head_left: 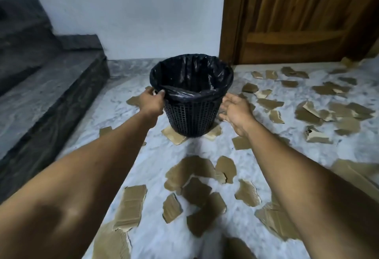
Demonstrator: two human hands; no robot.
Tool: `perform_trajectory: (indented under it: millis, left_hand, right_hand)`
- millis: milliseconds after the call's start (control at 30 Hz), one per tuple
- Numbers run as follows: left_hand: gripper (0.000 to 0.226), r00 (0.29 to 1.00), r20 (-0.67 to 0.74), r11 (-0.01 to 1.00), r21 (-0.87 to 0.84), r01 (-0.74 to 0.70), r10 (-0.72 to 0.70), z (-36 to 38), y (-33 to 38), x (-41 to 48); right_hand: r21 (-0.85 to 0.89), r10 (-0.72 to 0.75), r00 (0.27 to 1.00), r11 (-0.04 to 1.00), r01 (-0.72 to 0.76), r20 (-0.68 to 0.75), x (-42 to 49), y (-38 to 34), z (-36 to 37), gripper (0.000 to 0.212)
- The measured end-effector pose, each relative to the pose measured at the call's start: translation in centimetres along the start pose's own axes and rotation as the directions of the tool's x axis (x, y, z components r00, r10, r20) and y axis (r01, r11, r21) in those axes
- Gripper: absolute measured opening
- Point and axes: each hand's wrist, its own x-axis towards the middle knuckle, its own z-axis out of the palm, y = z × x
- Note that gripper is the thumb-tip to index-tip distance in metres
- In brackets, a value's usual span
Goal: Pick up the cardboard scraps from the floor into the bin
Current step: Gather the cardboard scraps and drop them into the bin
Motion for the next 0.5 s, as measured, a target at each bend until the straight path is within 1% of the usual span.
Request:
perform_trajectory:
  millis: [67,133,200,267,300,333,367,433,467,500]
  left_hand:
    - [0.048,1.0,0.03,0.999,0.042,-0.009,0.008,-0.7,0.4,-0.7]
    - [0.055,0.997,0.074,0.996,0.085,-0.016,0.01,-1.3,0.4,-1.6]
    - [0.056,0.991,0.126,0.984,0.162,-0.074,0.054,-1.8,-0.7,-3.2]
    - [0.05,0.975,0.193,0.939,0.3,-0.166,0.11,-2.1,-3.6,-5.5]
    - [0.048,0.962,0.25,0.899,0.389,-0.203,0.109,-2.4,-5.3,-6.9]
    - [0.047,0.942,0.326,0.847,0.479,-0.232,0.074,-2.8,-7.6,-8.5]
    - [0.047,0.912,0.41,0.779,0.566,-0.27,0.018,-3.3,-9.9,-10.0]
    - [0.036,0.835,0.54,0.617,0.694,-0.371,-0.105,-4.5,-14.3,-13.0]
    - [0.032,0.812,0.565,0.538,0.734,-0.414,-0.145,-5.0,-16.4,-14.1]
    - [0.033,0.802,0.572,0.498,0.753,-0.431,-0.172,-5.6,-18.2,-15.2]
  right_hand:
    - [-0.064,0.006,0.999,0.998,-0.003,0.054,-1.0,-0.9,0.6,0.047]
    - [-0.116,-0.014,0.997,0.993,0.023,0.078,-1.9,-1.2,1.0,0.046]
    - [-0.178,-0.044,0.996,0.982,0.057,0.076,-3.1,-0.9,1.2,0.043]
    - [-0.295,-0.082,0.994,0.95,0.1,0.073,-4.8,1.1,1.4,0.039]
    - [-0.392,-0.097,0.991,0.911,0.126,0.094,-5.7,2.8,1.5,0.037]
    - [-0.499,-0.09,0.986,0.854,0.149,0.141,-7.0,4.8,1.6,0.034]
    - [-0.603,-0.042,0.977,0.781,0.163,0.209,-8.5,7.0,1.6,0.032]
    - [-0.718,0.139,0.94,0.683,0.138,0.313,-11.4,11.3,1.5,0.033]
    - [-0.783,0.194,0.91,0.593,0.188,0.366,-12.9,12.9,1.3,0.036]
    - [-0.839,0.225,0.879,0.467,0.281,0.42,-14.3,14.3,1.1,0.04]
